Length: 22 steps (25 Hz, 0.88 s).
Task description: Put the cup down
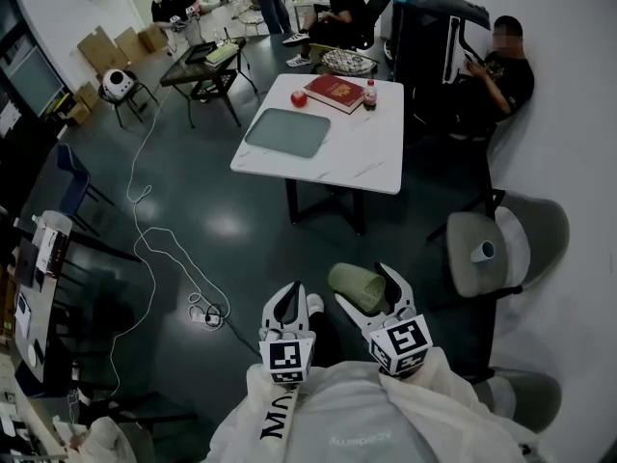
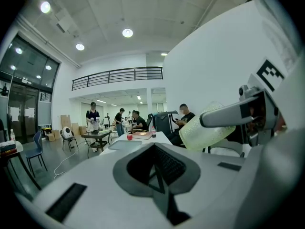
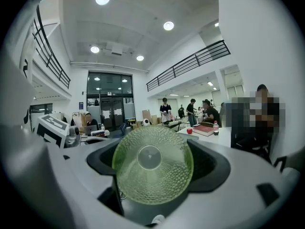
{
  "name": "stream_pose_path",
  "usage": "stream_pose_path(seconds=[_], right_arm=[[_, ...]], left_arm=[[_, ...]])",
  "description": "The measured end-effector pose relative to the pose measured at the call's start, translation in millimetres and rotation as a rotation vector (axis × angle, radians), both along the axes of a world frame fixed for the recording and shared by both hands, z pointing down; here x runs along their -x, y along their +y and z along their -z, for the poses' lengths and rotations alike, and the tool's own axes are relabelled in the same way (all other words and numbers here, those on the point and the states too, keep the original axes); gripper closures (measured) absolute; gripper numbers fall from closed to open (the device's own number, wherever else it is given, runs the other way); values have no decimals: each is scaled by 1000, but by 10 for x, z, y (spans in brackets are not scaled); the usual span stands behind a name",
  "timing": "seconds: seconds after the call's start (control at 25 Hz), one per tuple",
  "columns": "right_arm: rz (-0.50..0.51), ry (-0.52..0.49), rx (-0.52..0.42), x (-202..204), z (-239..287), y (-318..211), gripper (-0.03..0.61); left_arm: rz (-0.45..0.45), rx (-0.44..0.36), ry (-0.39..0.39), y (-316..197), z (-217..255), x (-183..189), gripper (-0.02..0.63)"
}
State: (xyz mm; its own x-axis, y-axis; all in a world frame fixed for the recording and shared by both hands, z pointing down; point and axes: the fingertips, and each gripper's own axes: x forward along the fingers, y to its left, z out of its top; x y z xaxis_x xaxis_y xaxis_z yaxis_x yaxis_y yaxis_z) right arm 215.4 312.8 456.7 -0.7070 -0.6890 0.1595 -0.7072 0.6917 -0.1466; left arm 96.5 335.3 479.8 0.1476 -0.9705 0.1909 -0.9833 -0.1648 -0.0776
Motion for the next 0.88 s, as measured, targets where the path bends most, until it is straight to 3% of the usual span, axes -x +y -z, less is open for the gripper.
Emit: stream_pose_path(seconds=[0.88], right_arm=[[-35, 30, 26, 979, 46, -2036, 169]], left_arm=[[-39, 12, 2, -2079, 112, 1013, 601]])
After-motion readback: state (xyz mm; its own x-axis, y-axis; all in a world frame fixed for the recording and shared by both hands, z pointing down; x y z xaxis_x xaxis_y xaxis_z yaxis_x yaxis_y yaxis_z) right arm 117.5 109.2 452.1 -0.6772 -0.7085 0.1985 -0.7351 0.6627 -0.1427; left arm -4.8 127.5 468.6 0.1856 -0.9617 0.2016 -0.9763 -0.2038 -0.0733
